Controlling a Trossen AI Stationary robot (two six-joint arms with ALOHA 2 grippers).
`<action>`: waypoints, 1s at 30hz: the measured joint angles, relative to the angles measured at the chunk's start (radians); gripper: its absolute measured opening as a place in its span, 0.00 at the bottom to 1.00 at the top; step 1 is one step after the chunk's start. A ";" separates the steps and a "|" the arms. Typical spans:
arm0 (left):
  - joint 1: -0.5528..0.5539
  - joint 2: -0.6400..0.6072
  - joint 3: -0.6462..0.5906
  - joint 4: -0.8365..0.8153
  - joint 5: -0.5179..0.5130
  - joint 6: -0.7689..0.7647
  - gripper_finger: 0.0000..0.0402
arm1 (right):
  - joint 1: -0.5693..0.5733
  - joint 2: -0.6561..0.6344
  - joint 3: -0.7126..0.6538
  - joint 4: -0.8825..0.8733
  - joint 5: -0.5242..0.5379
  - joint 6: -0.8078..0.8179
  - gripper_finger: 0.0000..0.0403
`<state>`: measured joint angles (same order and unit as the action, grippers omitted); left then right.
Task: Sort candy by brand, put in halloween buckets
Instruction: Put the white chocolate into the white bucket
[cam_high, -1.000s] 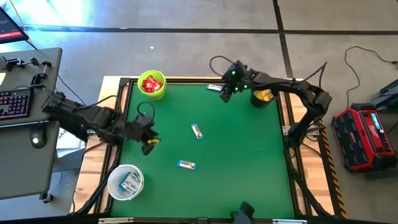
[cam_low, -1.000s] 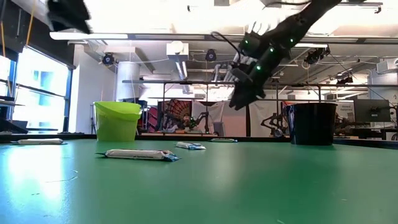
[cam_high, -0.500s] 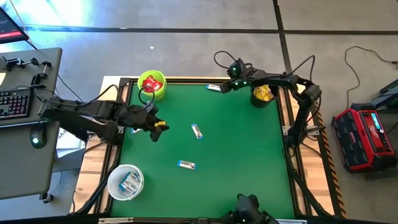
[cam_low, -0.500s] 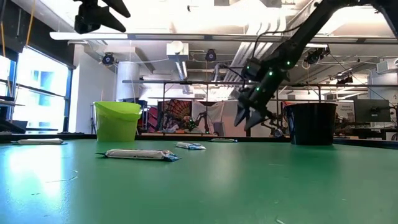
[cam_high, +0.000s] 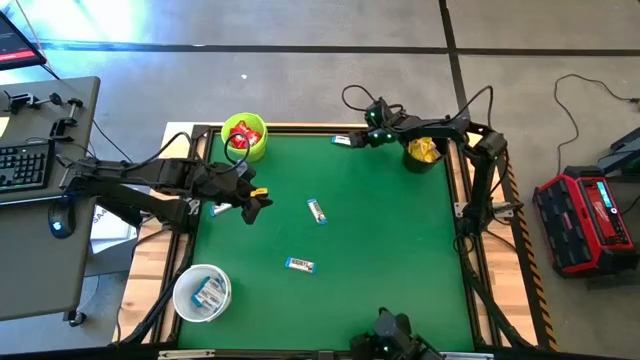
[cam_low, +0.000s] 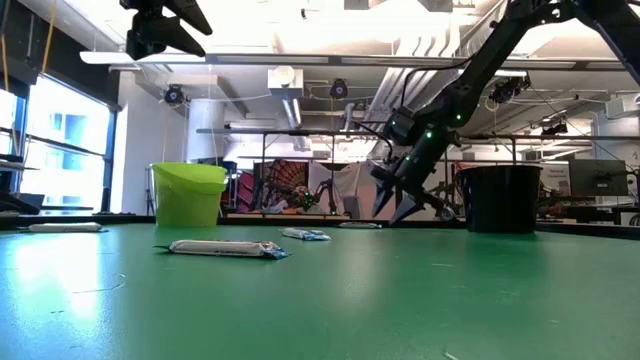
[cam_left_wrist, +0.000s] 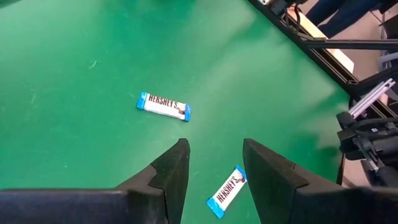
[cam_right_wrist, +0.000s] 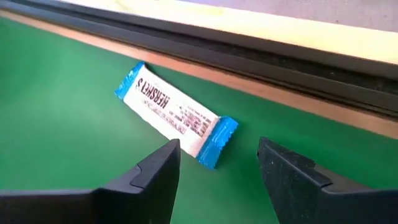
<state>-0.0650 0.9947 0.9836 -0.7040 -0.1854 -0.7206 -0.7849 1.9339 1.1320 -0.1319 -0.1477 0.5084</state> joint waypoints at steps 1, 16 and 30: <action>0.000 0.000 0.000 0.000 0.000 0.005 0.35 | 0.000 0.000 0.000 0.005 0.000 0.008 0.51; -0.001 0.000 0.000 -0.002 -0.007 0.007 0.35 | 0.006 0.004 0.176 -0.266 -0.025 -0.741 0.49; -0.001 0.000 -0.001 -0.003 -0.007 -0.011 0.35 | 0.004 0.102 0.257 -0.359 -0.029 -1.058 0.55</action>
<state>-0.0658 0.9947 0.9829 -0.7069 -0.1928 -0.7315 -0.7807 2.0358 1.3890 -0.4912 -0.1766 -0.5497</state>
